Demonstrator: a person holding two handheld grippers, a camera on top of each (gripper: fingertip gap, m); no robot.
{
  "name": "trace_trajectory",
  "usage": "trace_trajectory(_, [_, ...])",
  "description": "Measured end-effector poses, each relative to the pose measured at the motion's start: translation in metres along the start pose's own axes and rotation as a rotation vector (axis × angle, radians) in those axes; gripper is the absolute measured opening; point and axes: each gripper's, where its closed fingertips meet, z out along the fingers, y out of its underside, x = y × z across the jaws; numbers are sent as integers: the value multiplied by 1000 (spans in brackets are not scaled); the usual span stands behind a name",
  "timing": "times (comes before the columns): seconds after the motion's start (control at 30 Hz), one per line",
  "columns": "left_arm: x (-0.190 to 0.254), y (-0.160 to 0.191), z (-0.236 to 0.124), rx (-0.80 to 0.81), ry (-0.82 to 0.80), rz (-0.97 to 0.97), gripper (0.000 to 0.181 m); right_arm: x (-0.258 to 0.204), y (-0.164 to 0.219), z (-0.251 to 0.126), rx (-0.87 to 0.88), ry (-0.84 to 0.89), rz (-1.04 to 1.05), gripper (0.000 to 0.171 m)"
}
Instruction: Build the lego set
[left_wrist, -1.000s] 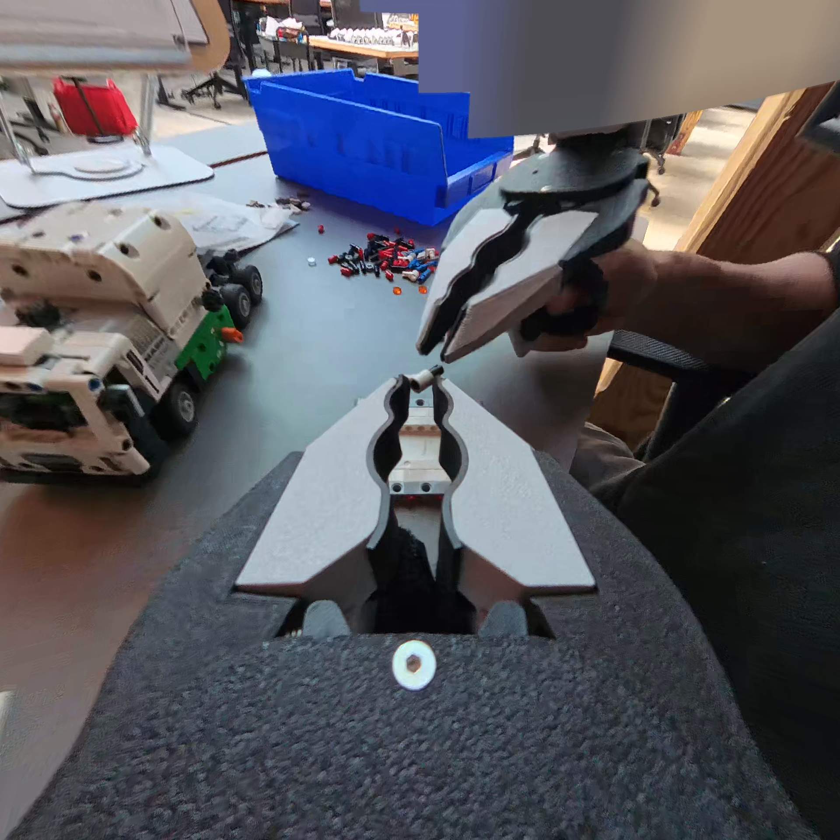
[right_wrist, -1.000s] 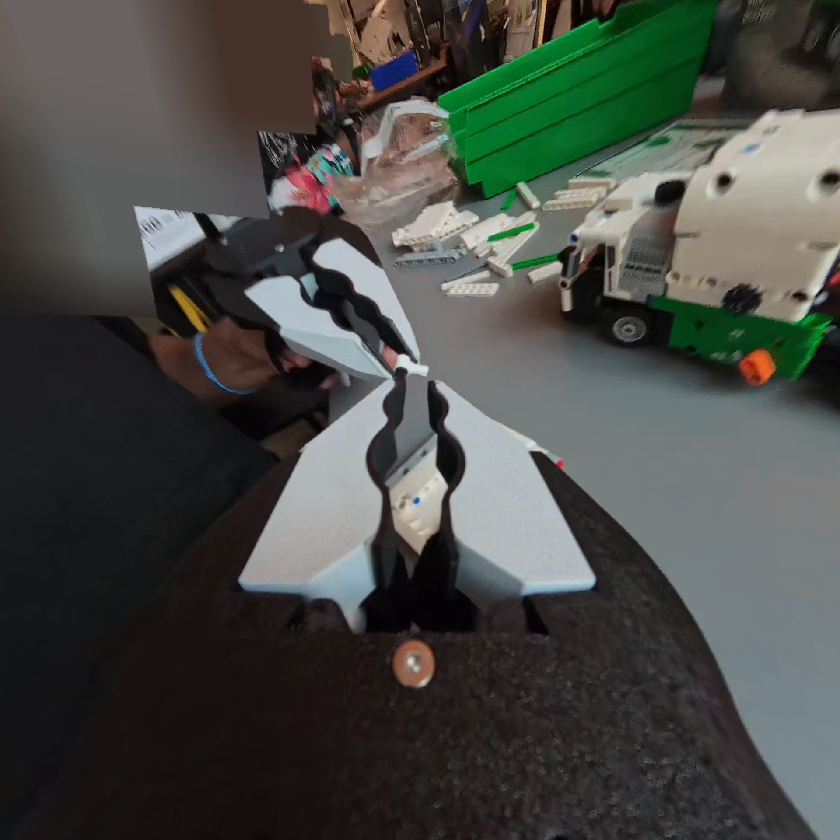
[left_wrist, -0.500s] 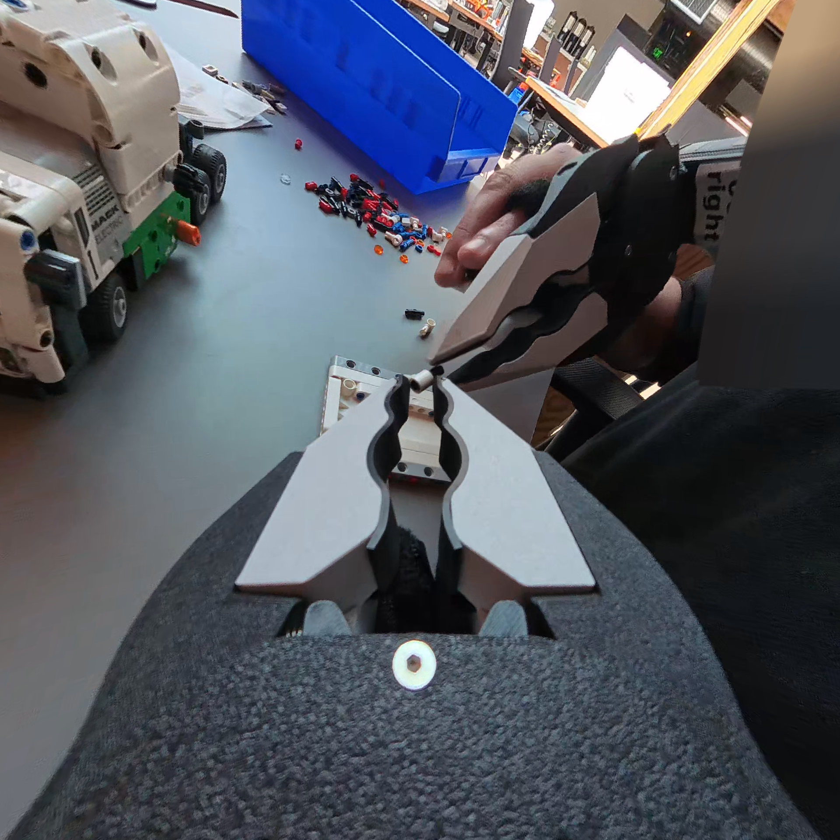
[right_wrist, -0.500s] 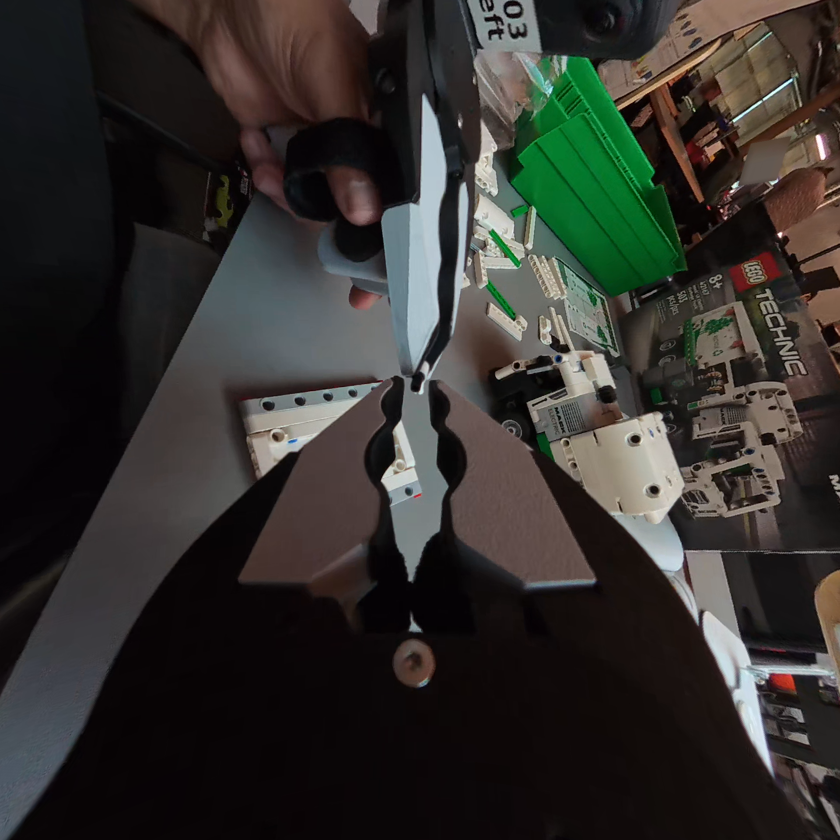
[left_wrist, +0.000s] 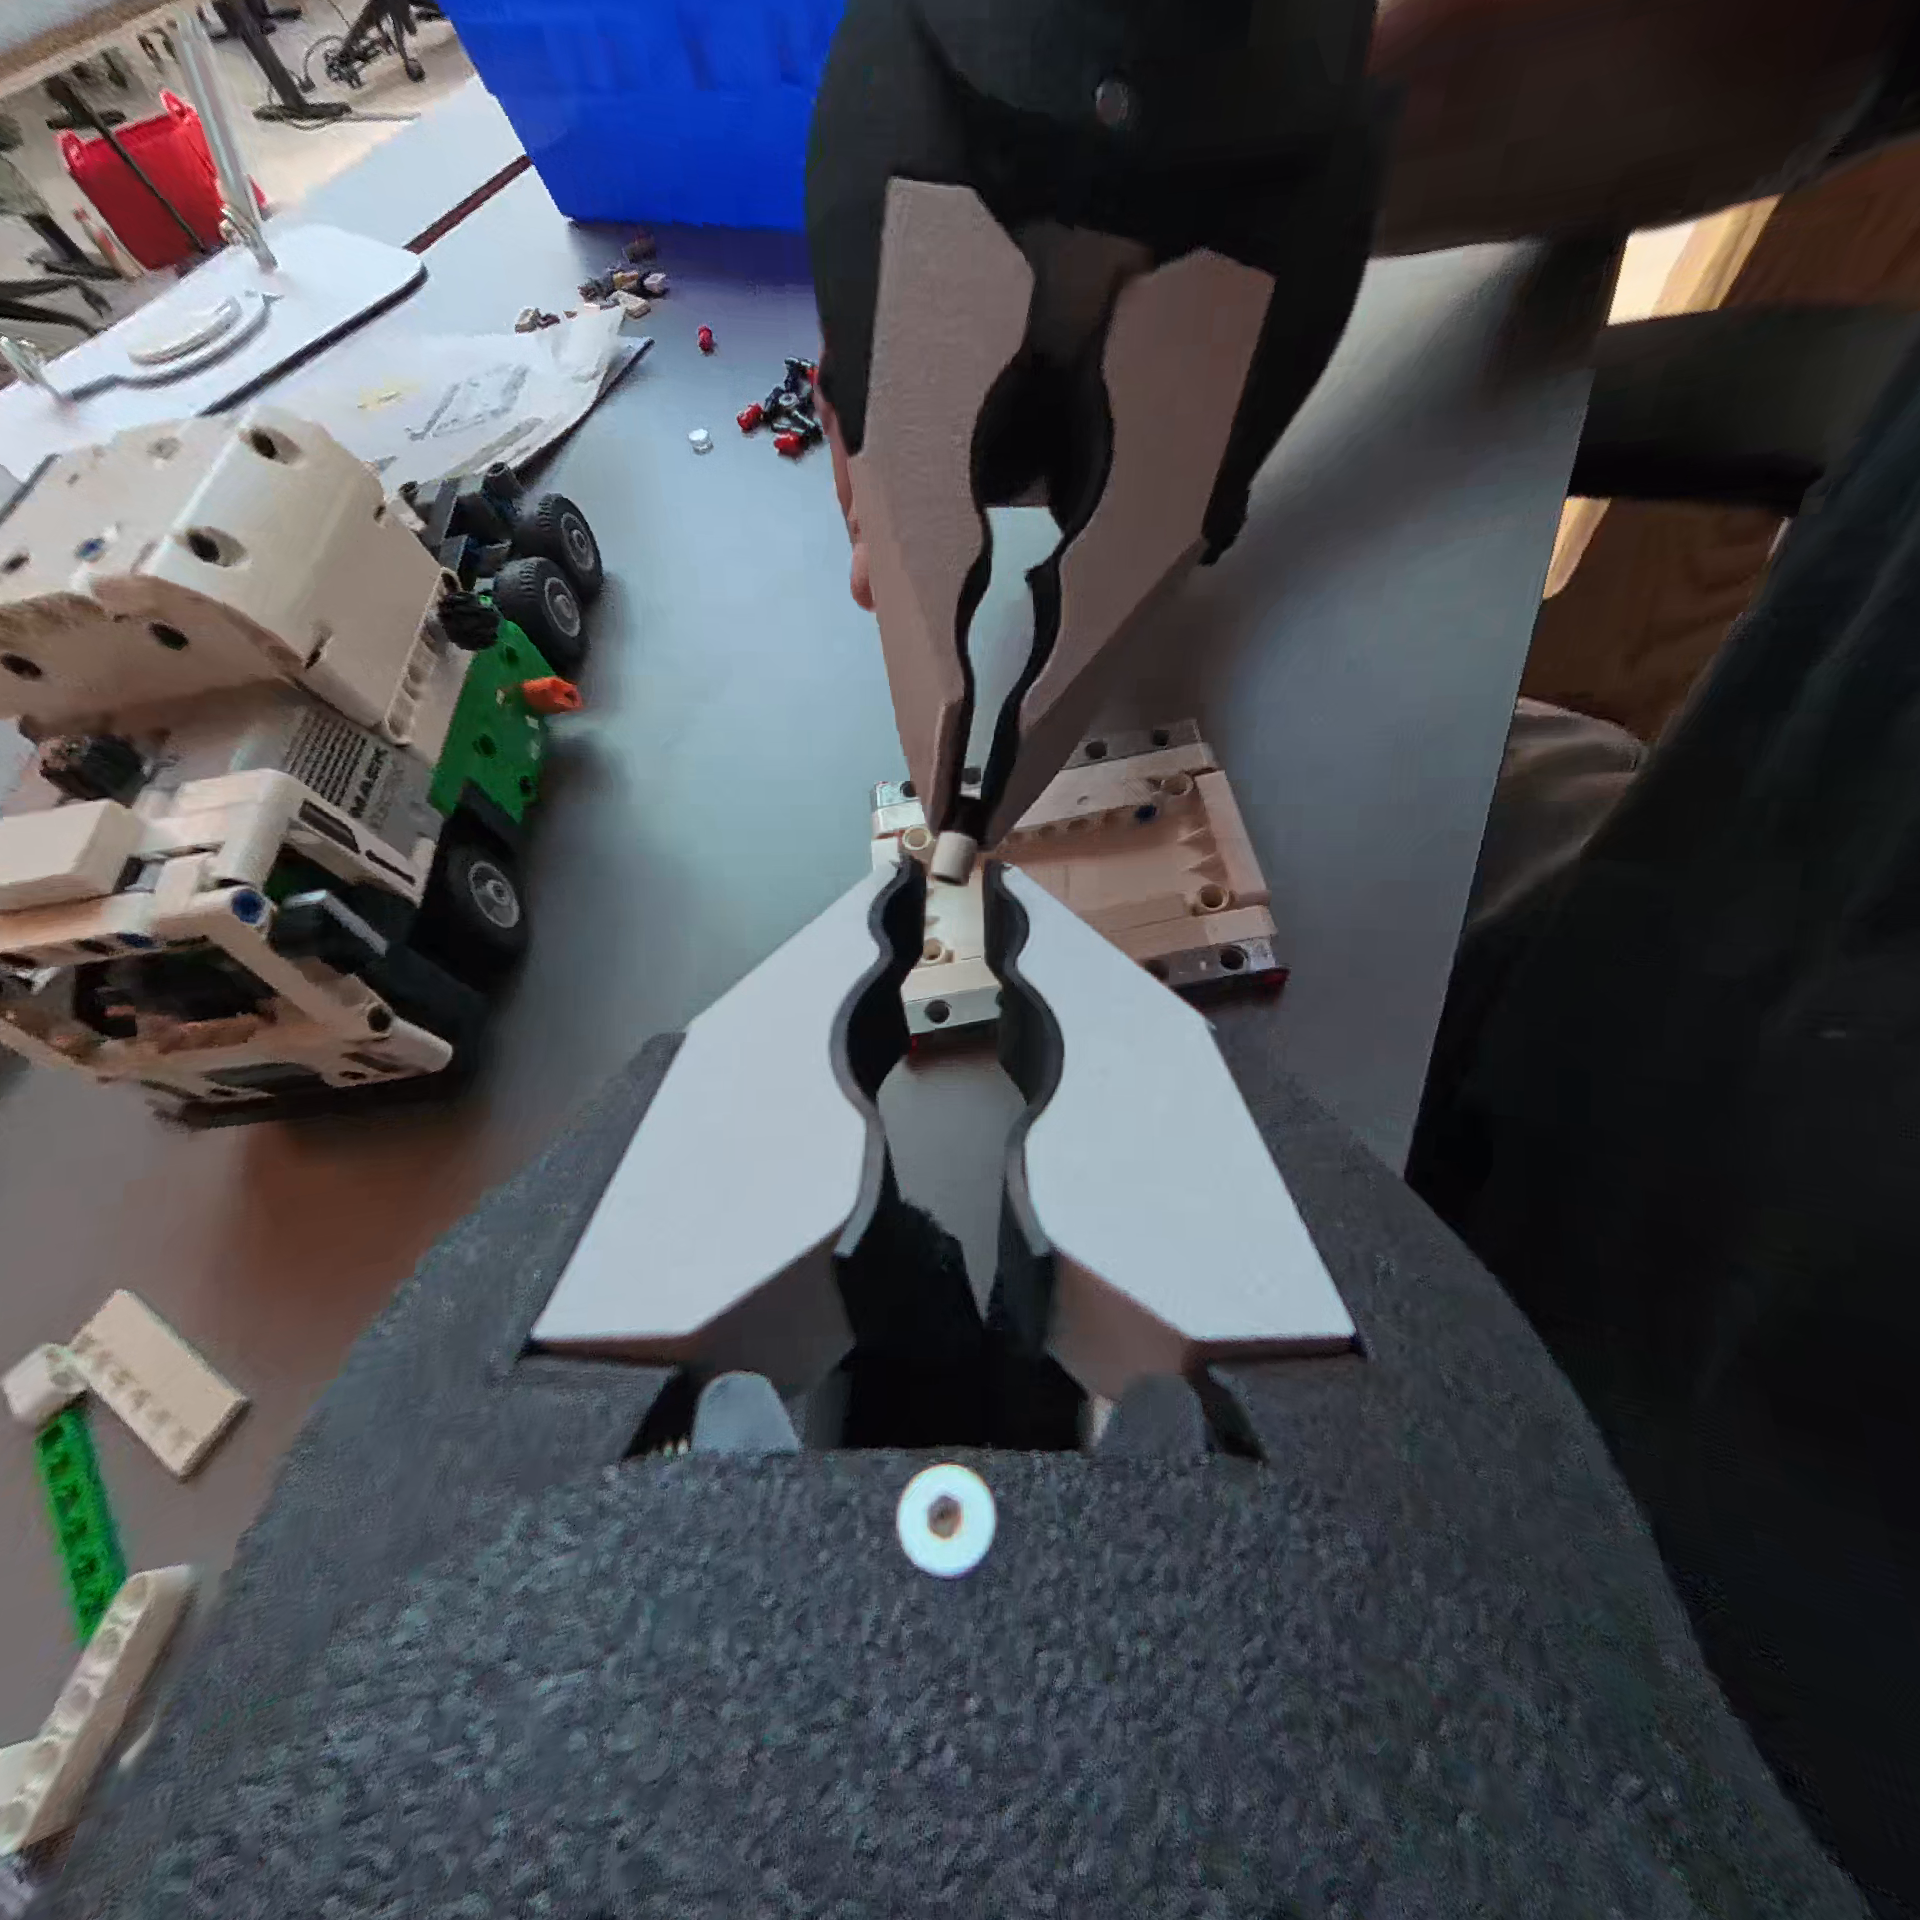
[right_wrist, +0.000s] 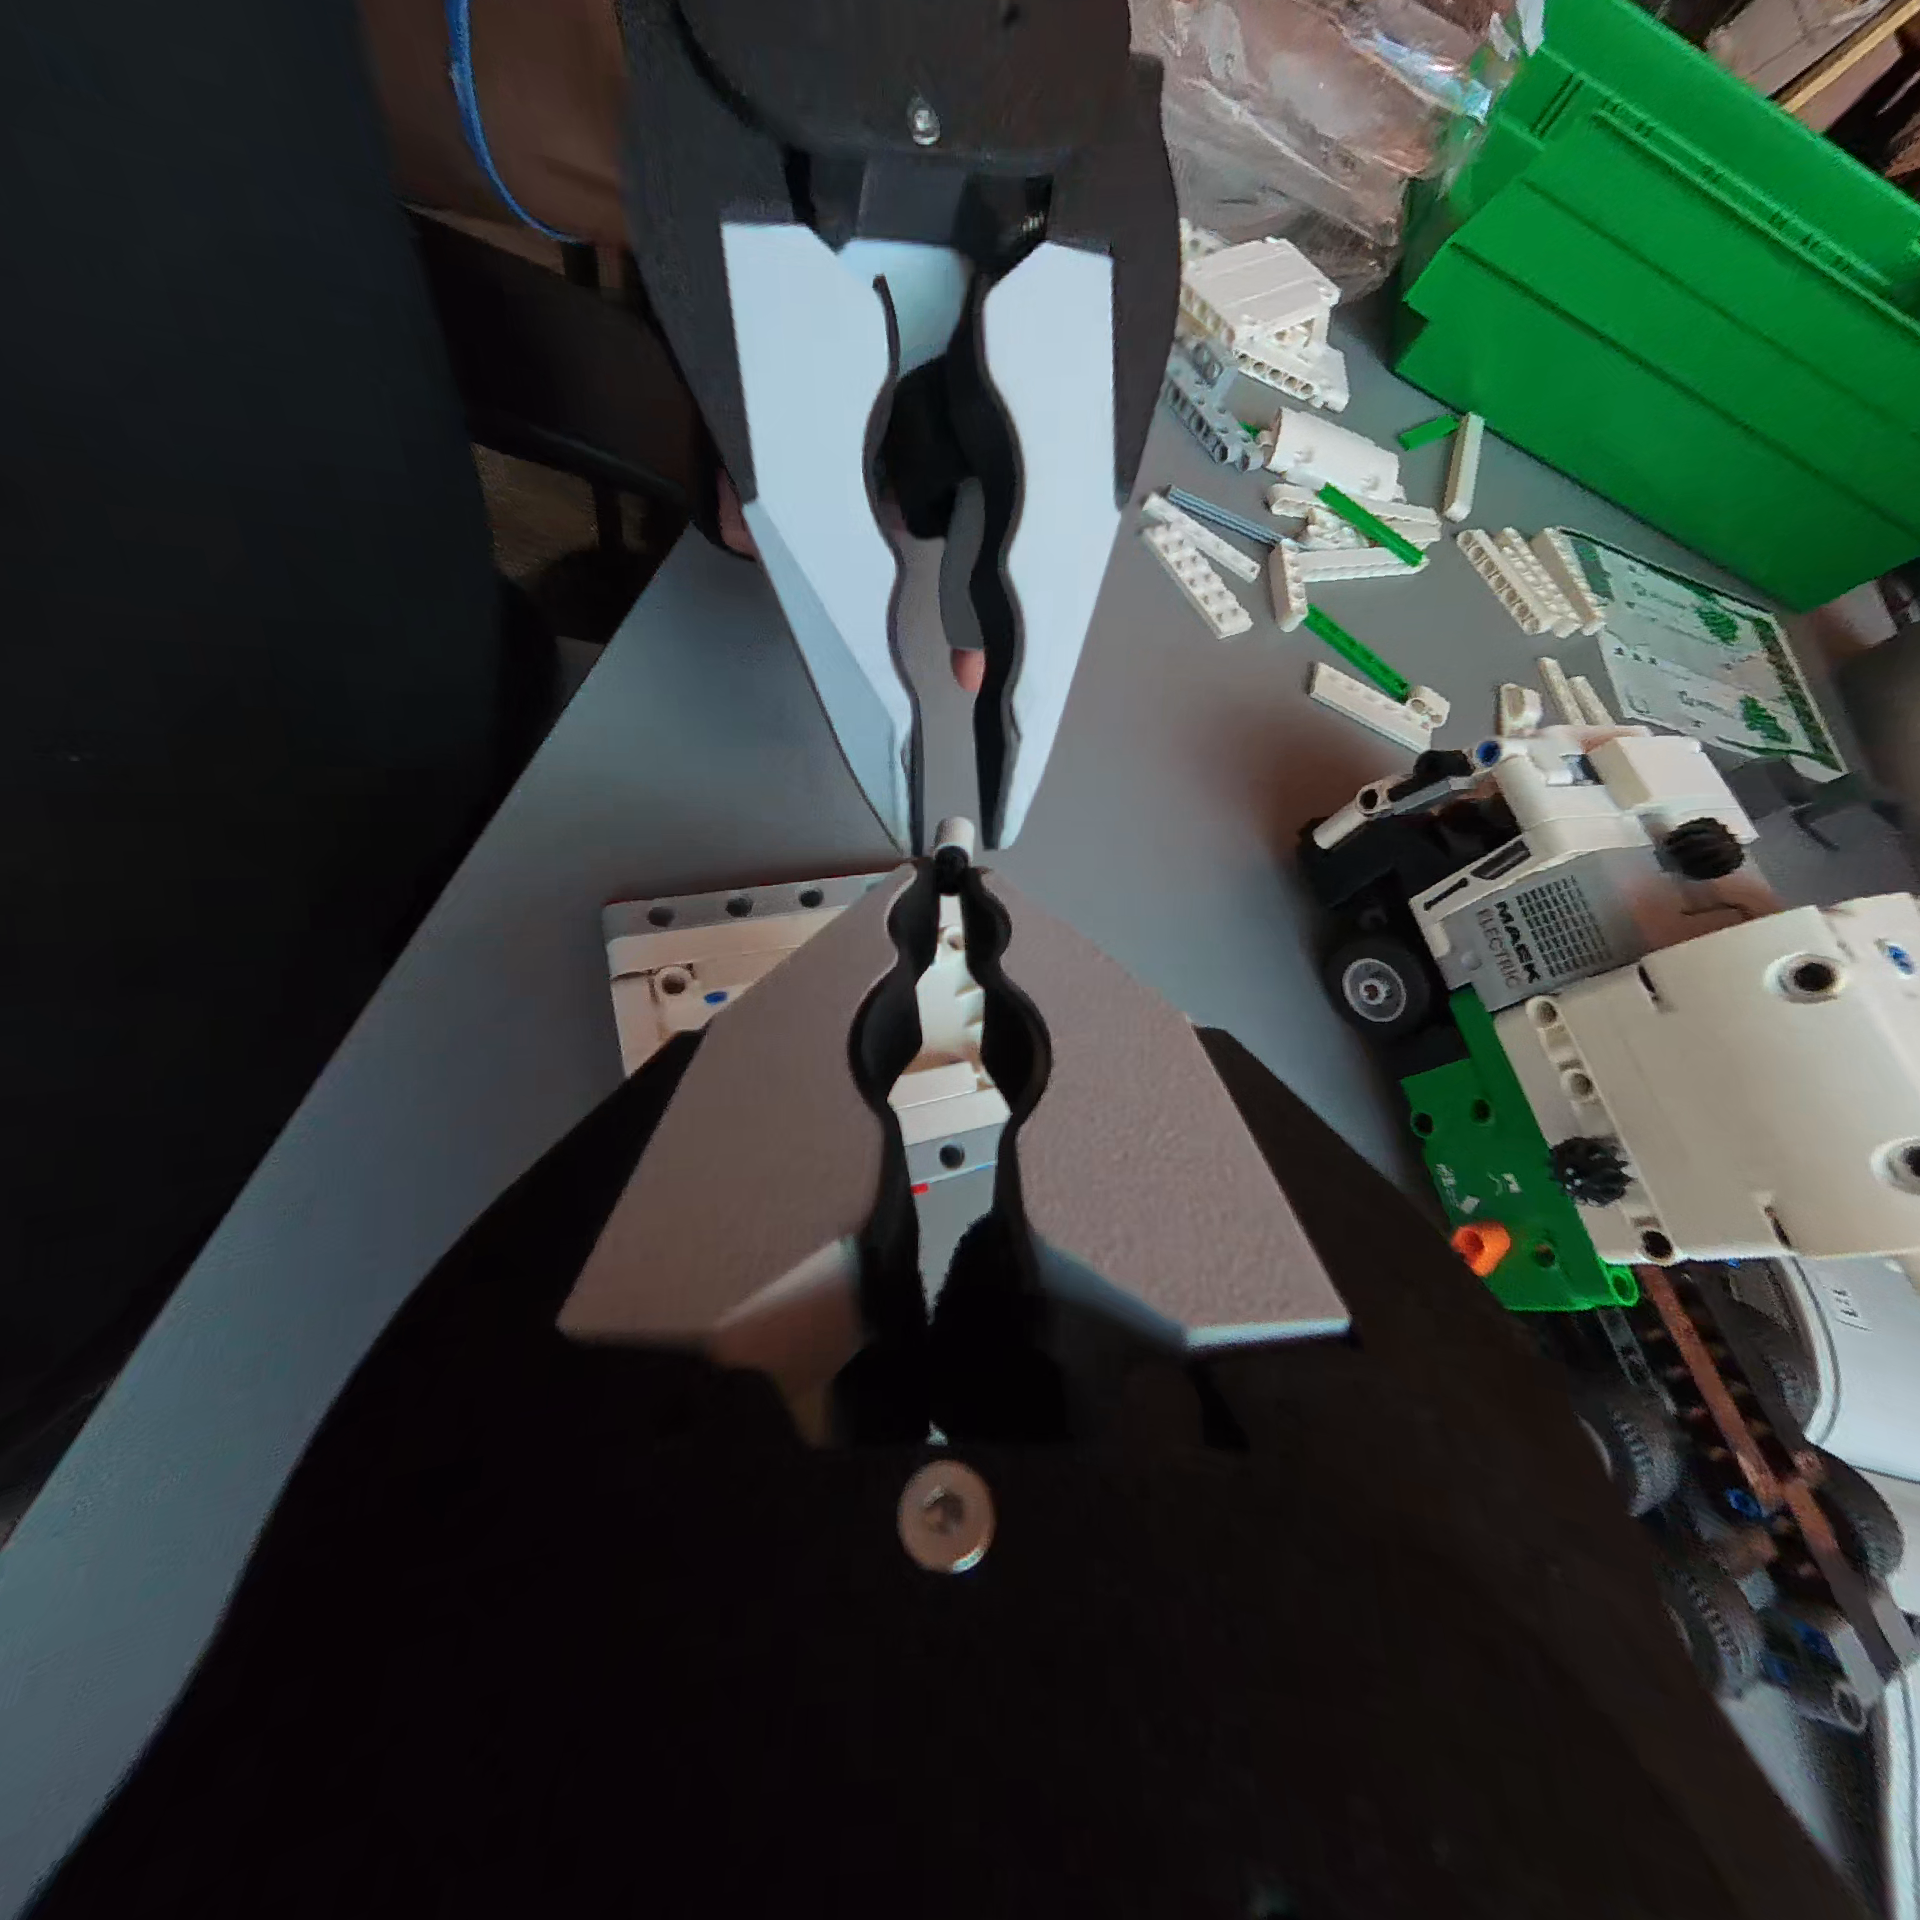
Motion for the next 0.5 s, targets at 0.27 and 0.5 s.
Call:
trace_trajectory(0.27, [-6, 16, 8, -73, 0, 98, 6, 1, 16, 15, -27, -129, 73, 2])
trace_trajectory(0.5, [-6, 25, 16, -143, 42, 54, 5, 0, 28, 19, -72, -145, 111, 2])
